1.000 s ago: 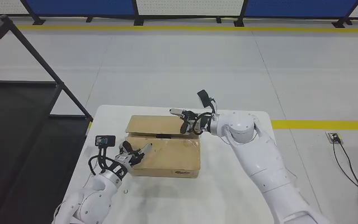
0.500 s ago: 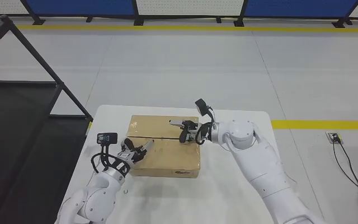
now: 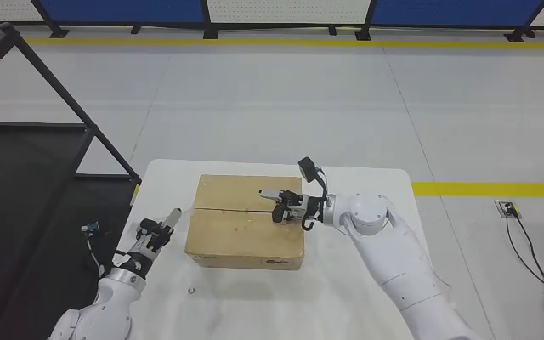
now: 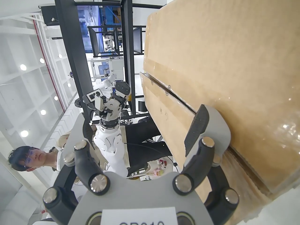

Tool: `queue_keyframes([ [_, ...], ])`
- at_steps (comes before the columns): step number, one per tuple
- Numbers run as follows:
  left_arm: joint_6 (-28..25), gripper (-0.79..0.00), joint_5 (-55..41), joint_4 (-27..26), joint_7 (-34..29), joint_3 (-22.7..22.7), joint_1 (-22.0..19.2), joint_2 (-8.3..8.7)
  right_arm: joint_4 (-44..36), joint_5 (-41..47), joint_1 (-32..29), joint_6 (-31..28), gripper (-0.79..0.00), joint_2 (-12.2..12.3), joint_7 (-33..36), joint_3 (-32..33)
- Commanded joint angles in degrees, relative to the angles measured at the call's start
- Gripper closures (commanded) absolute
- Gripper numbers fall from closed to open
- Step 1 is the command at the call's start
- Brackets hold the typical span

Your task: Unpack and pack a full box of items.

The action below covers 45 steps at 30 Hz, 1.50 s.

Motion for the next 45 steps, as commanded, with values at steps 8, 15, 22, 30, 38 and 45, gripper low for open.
queue_keyframes([
  [8,0.1,-0.785,0.0,-0.2,-0.1,-0.2,0.4,0.01,-0.2,-0.1,-0.1,-0.6,-0.785,0.0,-0.3,0.0],
  [15,0.9,-0.785,0.5,1.7,0.5,-0.1,0.2,-0.07,-0.2,-0.1,-0.1,-0.6,-0.785,0.0,-0.3,0.0],
  [22,3.7,-0.785,-4.4,9.4,-2.8,1.0,-4.3,-0.47,-0.2,-0.1,-0.1,-0.6,-0.785,0.0,-0.3,0.0],
  [30,9.7,-0.785,-16.2,16.2,-8.3,-0.3,-8.1,-0.91,-0.2,-0.1,-0.1,-0.6,-0.785,0.0,-0.3,0.0],
  [38,10.8,-0.785,-15.9,16.9,-8.6,-0.6,-8.6,-0.84,-0.2,-0.1,-0.1,-0.6,-0.785,0.0,-0.3,0.0],
  [45,14.3,-0.785,-19.9,23.0,-11.3,1.8,-13.0,-1.26,-0.2,-0.1,-0.1,-0.6,-0.785,0.0,-0.3,0.0],
])
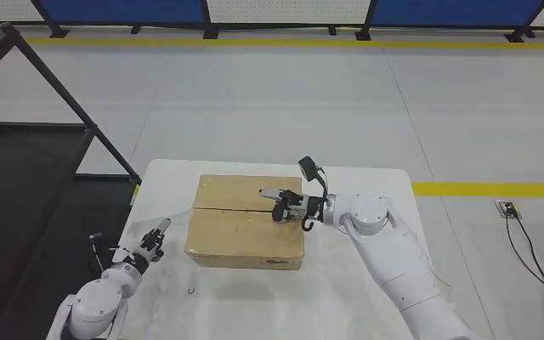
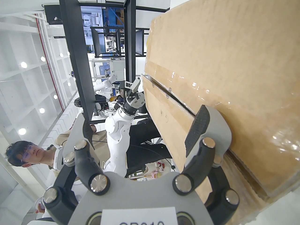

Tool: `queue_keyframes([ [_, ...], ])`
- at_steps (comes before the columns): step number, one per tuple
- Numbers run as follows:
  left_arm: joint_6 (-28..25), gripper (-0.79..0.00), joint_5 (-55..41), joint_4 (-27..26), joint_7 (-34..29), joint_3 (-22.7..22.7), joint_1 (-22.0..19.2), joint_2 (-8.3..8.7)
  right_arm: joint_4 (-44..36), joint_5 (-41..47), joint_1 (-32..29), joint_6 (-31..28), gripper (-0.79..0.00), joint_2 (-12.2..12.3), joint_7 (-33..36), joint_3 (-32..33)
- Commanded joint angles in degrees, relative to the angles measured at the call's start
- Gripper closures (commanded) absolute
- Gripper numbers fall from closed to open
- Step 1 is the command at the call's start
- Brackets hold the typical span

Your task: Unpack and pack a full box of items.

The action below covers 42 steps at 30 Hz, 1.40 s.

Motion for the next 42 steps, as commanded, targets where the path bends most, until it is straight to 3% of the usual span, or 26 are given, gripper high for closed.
queue_keyframes([
  [1,1.3,-0.785,-3.5,4.1,-1.8,0.6,-3.4,-0.24,0.0,0.0,0.0,0.0,-0.785,0.0,0.0,0.0],
  [10,-1.5,-0.785,-14.1,16.1,1.3,4.8,-12.1,-2.01,0.0,0.0,0.0,0.0,-0.785,0.0,0.0,0.0],
  [23,-6.8,-0.785,-29.2,26.4,5.9,6.8,-18.9,-4.32,0.0,0.0,0.0,0.0,-0.785,0.0,0.0,0.0],
  [32,-14.9,-0.785,-35.5,27.6,10.9,6.0,-19.3,-5.37,0.0,0.0,0.0,0.0,-0.785,0.0,0.0,0.0],
  [42,-19.5,-0.785,-35.8,20.3,14.7,3.7,-15.3,-5.39,0.0,0.0,0.0,0.0,-0.785,0.0,0.0,0.0],
])
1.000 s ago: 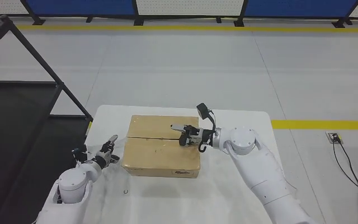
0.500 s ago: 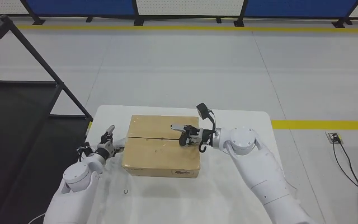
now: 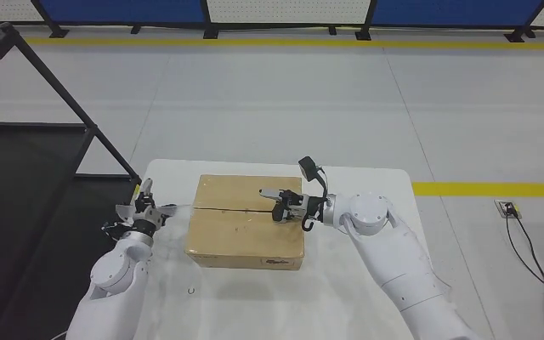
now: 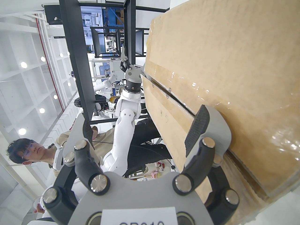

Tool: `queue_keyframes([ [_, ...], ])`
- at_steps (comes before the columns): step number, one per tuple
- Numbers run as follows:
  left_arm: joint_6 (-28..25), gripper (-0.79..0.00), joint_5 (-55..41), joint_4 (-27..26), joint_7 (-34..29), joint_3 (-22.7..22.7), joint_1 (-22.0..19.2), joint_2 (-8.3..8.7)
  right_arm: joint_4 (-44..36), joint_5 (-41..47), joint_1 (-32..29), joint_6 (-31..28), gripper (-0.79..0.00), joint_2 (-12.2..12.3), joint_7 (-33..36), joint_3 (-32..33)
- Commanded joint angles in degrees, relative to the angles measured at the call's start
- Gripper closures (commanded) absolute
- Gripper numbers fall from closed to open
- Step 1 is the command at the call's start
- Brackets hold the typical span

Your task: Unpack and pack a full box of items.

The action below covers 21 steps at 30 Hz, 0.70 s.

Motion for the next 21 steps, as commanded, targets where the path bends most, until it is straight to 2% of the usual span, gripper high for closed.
queue_keyframes([
  [1,-0.1,-0.785,-0.2,-1.7,0.1,-0.6,0.9,0.07,0.0,0.0,0.0,0.0,-0.785,0.0,0.0,0.0],
  [8,-1.6,-0.785,1.6,-7.4,0.4,-2.5,3.6,0.37,0.0,0.0,0.0,0.0,-0.785,0.0,0.0,0.0],
  [21,-4.5,-0.785,9.2,-20.2,6.9,-4.4,9.9,0.44,0.0,0.0,0.0,0.0,-0.785,0.0,0.0,0.0],
])
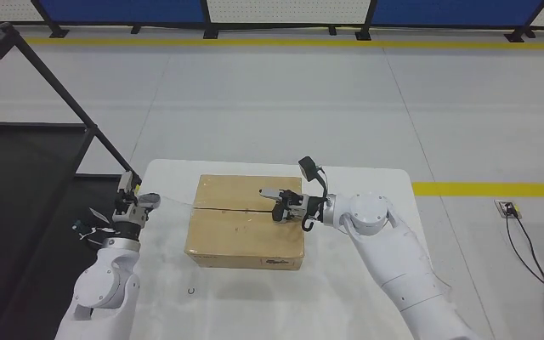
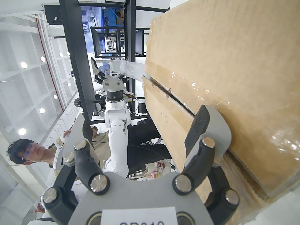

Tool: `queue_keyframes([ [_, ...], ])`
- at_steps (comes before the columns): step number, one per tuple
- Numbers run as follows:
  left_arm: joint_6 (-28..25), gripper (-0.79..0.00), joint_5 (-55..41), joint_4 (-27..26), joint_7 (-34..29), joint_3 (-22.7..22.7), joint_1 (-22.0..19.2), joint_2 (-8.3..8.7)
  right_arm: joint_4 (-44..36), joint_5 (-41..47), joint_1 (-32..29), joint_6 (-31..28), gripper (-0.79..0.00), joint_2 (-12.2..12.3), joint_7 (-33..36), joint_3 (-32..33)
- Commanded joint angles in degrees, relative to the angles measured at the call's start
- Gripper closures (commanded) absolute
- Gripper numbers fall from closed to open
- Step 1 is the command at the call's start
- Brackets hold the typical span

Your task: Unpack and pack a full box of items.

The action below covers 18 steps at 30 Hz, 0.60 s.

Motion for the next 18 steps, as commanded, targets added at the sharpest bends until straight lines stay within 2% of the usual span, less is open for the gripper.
queue_keyframes([
  [1,-0.1,-0.785,1.2,-1.9,0.9,-0.2,0.9,-0.02,0.0,0.0,0.0,0.0,-0.785,0.0,0.0,0.0],
  [9,0.9,-0.785,3.3,-7.4,2.5,-0.9,2.9,-0.12,0.0,0.0,0.0,0.0,-0.785,0.0,0.0,0.0],
  [18,3.0,-0.785,5.7,-10.4,2.5,-1.1,2.1,-0.16,-1.9,-0.3,-1.5,0.7,-0.785,0.2,-1.8,0.2],
])
